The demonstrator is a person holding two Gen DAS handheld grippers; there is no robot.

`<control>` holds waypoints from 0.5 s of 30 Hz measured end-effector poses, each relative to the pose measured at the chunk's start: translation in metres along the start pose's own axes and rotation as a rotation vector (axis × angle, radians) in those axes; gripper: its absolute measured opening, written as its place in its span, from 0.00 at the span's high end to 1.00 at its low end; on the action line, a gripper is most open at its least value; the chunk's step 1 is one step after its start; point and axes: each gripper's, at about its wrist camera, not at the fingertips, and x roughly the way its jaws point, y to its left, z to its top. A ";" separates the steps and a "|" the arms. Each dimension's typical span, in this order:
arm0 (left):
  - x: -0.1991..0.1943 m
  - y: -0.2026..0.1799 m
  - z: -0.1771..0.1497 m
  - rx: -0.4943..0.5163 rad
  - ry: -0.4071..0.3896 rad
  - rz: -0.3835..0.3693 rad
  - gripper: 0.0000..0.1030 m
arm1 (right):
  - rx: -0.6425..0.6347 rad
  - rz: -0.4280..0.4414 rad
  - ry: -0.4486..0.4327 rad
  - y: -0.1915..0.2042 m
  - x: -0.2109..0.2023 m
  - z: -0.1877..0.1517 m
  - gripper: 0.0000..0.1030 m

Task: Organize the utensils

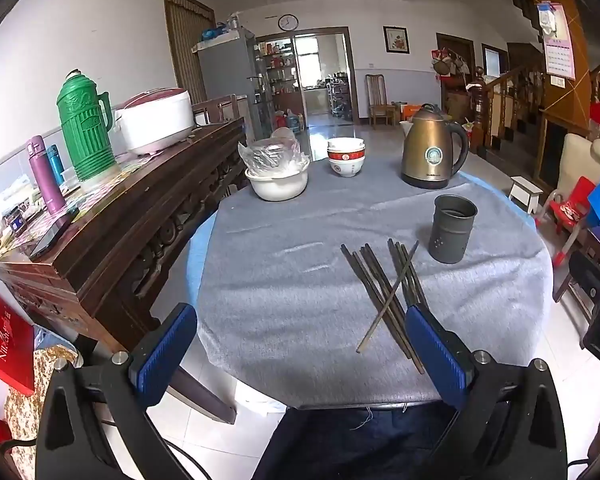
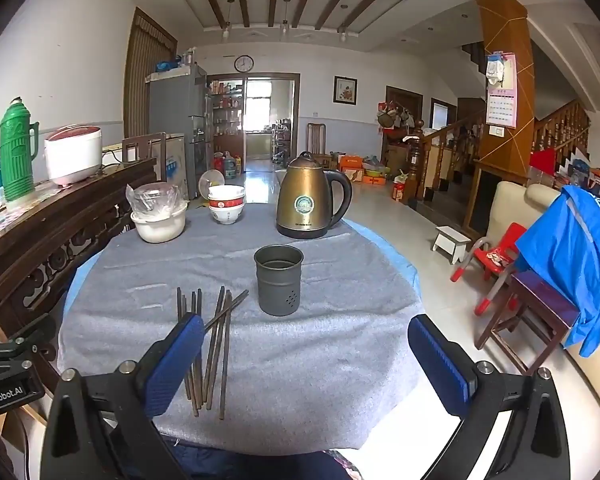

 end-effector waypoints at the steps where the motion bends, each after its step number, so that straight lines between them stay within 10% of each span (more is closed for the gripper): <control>1: 0.000 0.000 0.000 0.000 0.000 -0.001 0.00 | 0.000 0.002 0.001 0.000 0.000 0.000 0.00; 15: -0.006 0.000 -0.002 0.006 -0.019 0.030 0.00 | 0.019 0.021 -0.024 -0.001 -0.004 -0.002 0.00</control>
